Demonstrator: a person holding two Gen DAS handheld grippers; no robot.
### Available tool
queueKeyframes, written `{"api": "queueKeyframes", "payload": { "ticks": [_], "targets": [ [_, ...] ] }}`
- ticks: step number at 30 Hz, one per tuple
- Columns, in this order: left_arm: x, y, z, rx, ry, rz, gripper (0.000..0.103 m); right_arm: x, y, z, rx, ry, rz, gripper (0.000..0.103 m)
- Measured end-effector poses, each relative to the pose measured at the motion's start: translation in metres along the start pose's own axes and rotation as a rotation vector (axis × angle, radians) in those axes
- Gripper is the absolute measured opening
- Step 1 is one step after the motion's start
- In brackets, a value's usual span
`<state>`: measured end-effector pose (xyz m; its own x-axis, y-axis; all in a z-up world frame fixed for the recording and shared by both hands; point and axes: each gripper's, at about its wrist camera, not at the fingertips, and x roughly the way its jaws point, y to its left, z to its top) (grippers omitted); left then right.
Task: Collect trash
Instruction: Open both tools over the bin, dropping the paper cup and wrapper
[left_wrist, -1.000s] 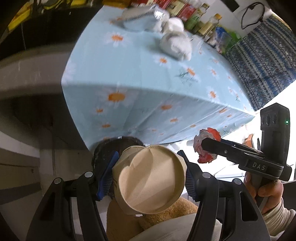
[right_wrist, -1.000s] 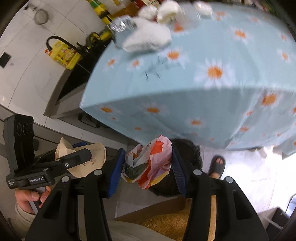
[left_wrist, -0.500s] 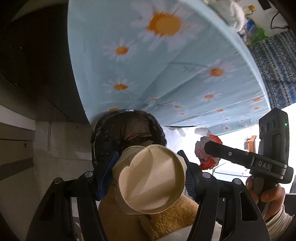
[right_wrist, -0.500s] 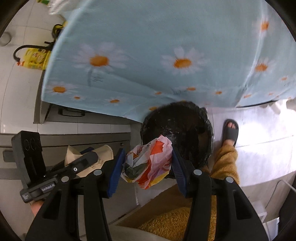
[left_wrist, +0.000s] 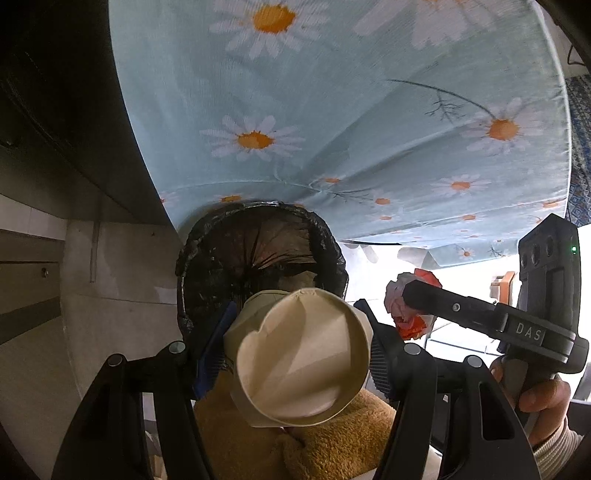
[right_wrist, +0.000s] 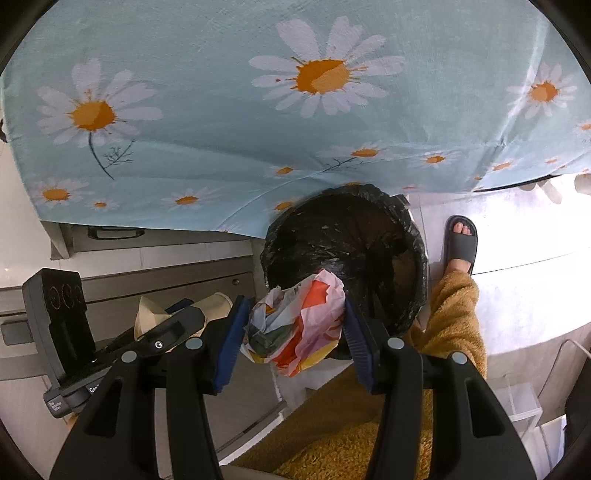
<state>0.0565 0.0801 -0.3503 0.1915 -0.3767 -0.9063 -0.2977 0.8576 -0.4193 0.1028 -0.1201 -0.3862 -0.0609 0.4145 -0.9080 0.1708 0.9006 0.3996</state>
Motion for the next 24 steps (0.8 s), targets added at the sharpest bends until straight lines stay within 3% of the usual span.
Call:
{"api": "queueKeyframes", "payload": {
  "ticks": [8,10,12,24],
  "targets": [
    [0.007,-0.002,0.005,-0.006,0.017,0.026,0.064,0.004,-0.006,0.004,0.032,0.002,0.003,0.056],
    [0.008,-0.003,0.007,-0.004,0.029,0.017,0.067,0.002,-0.008,0.005,0.047,-0.003,0.020,0.068],
    [0.009,-0.003,0.008,-0.004,0.034,0.021,0.077,0.001,-0.009,0.006,0.060,-0.011,0.016,0.074],
    [-0.002,-0.003,0.006,-0.009,0.010,0.055,0.080,-0.016,-0.008,-0.001,0.055,-0.043,0.011,0.074]
  ]
}}
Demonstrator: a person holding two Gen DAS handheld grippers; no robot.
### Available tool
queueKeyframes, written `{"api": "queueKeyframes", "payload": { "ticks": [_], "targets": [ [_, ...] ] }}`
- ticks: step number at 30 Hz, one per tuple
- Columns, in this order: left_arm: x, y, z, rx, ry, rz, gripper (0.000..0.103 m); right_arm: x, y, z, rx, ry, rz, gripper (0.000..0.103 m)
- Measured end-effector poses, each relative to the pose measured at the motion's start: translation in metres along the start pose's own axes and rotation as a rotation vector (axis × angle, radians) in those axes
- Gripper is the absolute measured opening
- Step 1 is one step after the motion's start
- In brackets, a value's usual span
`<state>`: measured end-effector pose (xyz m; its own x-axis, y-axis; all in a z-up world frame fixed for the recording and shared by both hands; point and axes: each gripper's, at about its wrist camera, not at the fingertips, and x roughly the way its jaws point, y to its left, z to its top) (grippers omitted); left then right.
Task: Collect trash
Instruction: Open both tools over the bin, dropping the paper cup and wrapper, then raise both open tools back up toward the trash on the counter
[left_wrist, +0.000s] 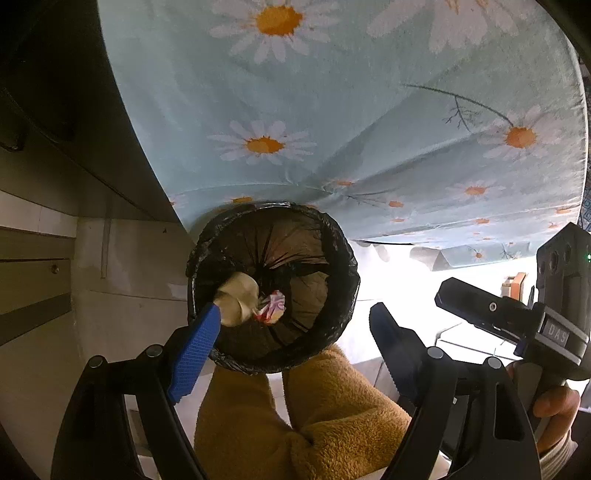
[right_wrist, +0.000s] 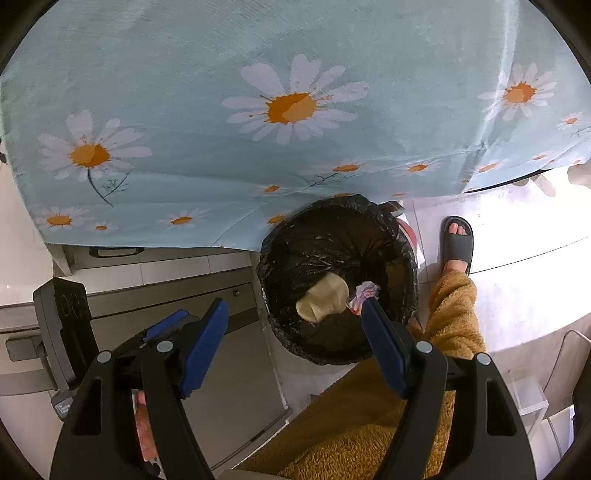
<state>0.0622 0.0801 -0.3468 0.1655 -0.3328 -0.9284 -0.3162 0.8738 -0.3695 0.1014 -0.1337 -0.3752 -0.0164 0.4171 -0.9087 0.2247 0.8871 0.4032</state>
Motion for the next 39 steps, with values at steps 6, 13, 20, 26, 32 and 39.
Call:
{"api": "queueKeyframes", "payload": {
  "ticks": [6,13,20,26,32,39],
  "targets": [
    [-0.005,-0.001,-0.001,0.006,-0.009,-0.002,0.080,-0.010,0.003,-0.005,-0.002,-0.015,0.008,0.074],
    [-0.023,-0.009,0.001,0.033,-0.038,-0.004,0.080,-0.031,0.009,-0.010,-0.009,-0.048,0.018,0.074],
    [-0.070,-0.026,0.008,0.099,-0.120,-0.010,0.080,-0.075,0.030,-0.016,-0.063,-0.130,0.022,0.074],
    [-0.113,-0.043,0.014,0.159,-0.202,-0.026,0.080,-0.118,0.058,-0.022,-0.129,-0.219,0.035,0.075],
    [-0.152,-0.054,0.018,0.196,-0.261,-0.059,0.080,-0.165,0.084,-0.025,-0.189,-0.351,0.049,0.079],
    [-0.196,-0.068,0.034,0.226,-0.359,-0.072,0.080,-0.216,0.106,-0.017,-0.232,-0.485,0.061,0.083]
  ]
}}
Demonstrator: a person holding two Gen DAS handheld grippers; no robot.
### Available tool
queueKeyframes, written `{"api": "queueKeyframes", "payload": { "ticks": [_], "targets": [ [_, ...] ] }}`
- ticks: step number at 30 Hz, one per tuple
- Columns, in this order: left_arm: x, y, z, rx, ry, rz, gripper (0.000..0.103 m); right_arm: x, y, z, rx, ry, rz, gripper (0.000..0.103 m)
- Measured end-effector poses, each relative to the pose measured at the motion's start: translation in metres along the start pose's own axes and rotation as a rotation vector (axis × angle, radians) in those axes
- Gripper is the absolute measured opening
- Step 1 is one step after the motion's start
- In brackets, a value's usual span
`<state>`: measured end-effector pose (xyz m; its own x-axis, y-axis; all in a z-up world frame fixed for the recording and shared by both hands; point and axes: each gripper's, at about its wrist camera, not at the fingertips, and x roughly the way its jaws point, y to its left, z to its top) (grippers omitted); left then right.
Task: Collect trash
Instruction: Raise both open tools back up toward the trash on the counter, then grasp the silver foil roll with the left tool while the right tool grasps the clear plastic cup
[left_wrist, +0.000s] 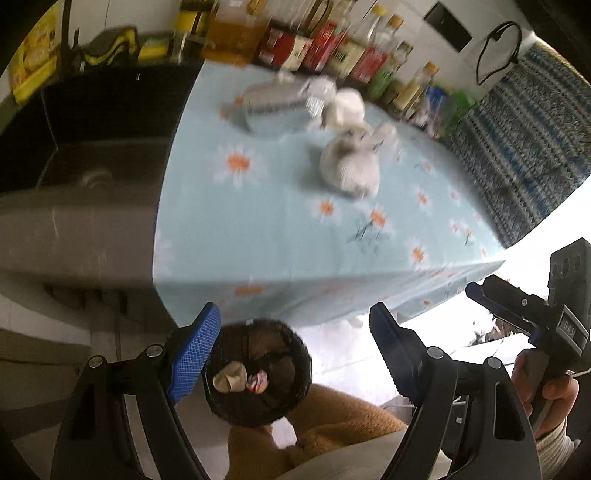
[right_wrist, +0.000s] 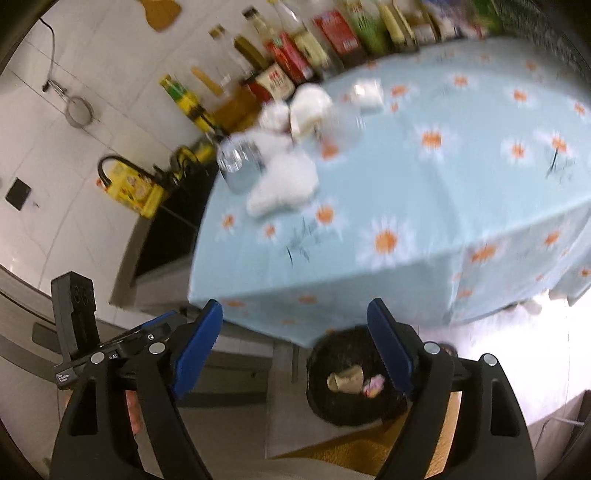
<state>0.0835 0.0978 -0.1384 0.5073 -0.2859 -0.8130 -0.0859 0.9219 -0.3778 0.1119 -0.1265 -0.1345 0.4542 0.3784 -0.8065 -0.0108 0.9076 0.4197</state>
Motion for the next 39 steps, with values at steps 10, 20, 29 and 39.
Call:
{"api": "queueKeyframes", "payload": {
  "ticks": [10,20,29,39],
  "targets": [
    [-0.017,-0.015,0.053,0.041,-0.069,0.005,0.090,-0.020,0.002,0.043,-0.073,-0.065,-0.023,0.094],
    [0.002,-0.014,0.109,0.036,-0.085,0.001,0.096,-0.012,-0.012,0.090,-0.099,-0.053,-0.015,0.098],
    [0.055,0.002,0.156,0.049,-0.024,-0.003,0.096,0.013,-0.039,0.132,-0.120,-0.018,0.005,0.098],
    [0.103,0.030,0.190,0.020,0.058,-0.040,0.096,0.043,-0.064,0.152,-0.101,0.047,0.001,0.098]
  ]
}}
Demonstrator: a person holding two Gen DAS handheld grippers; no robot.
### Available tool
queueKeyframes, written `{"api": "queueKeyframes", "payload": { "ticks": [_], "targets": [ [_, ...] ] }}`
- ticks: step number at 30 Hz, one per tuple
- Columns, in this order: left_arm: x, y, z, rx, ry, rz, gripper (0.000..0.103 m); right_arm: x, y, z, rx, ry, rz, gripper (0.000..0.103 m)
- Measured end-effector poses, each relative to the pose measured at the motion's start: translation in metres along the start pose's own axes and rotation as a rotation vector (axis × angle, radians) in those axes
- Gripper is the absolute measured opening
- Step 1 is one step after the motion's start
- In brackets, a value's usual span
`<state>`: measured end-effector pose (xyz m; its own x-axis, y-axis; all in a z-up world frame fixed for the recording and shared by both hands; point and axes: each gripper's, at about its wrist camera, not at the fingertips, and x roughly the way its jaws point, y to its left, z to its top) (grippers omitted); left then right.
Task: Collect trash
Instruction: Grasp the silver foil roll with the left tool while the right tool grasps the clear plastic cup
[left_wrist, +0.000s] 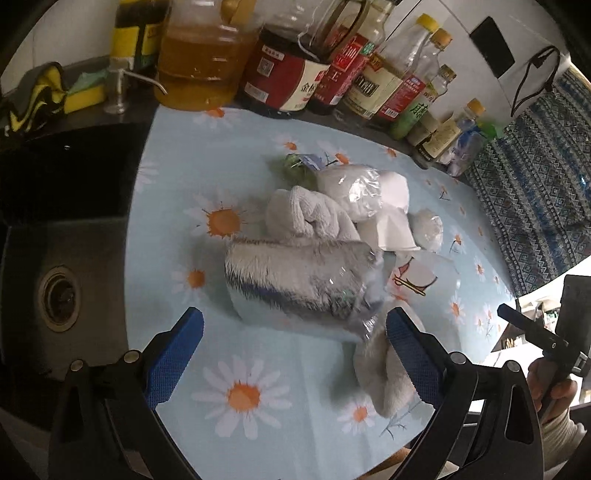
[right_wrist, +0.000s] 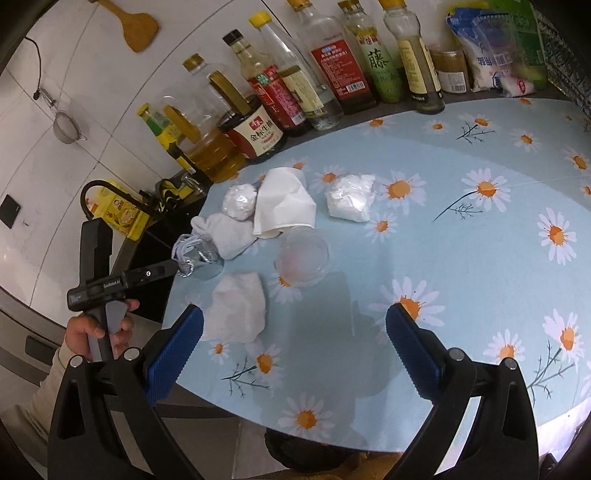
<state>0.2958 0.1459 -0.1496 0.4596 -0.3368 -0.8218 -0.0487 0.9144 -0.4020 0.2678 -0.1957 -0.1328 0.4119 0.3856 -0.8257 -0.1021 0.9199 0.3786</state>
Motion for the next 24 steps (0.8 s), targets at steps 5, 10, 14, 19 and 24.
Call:
{"api": "queueKeyframes", "payload": {
  "ticks": [5,10,14,19,24],
  "targets": [
    [0.012,0.008,0.013,0.001,0.009,-0.030,0.096,0.006,-0.007,0.008,0.002,0.014,0.001,0.098],
    [0.022,0.010,0.023,-0.008,0.022,-0.054,0.097,0.011,-0.011,0.015,-0.001,0.023,-0.001,0.098],
    [0.029,0.010,0.025,-0.053,0.045,-0.081,0.097,0.015,-0.015,0.019,0.004,0.029,-0.001,0.098],
    [0.030,0.010,0.020,-0.064,0.042,-0.053,0.083,0.018,-0.017,0.022,0.000,0.034,0.006,0.098],
    [0.027,0.008,0.016,-0.072,0.027,-0.051,0.076,0.025,-0.017,0.026,-0.007,0.044,0.016,0.098]
  ]
}}
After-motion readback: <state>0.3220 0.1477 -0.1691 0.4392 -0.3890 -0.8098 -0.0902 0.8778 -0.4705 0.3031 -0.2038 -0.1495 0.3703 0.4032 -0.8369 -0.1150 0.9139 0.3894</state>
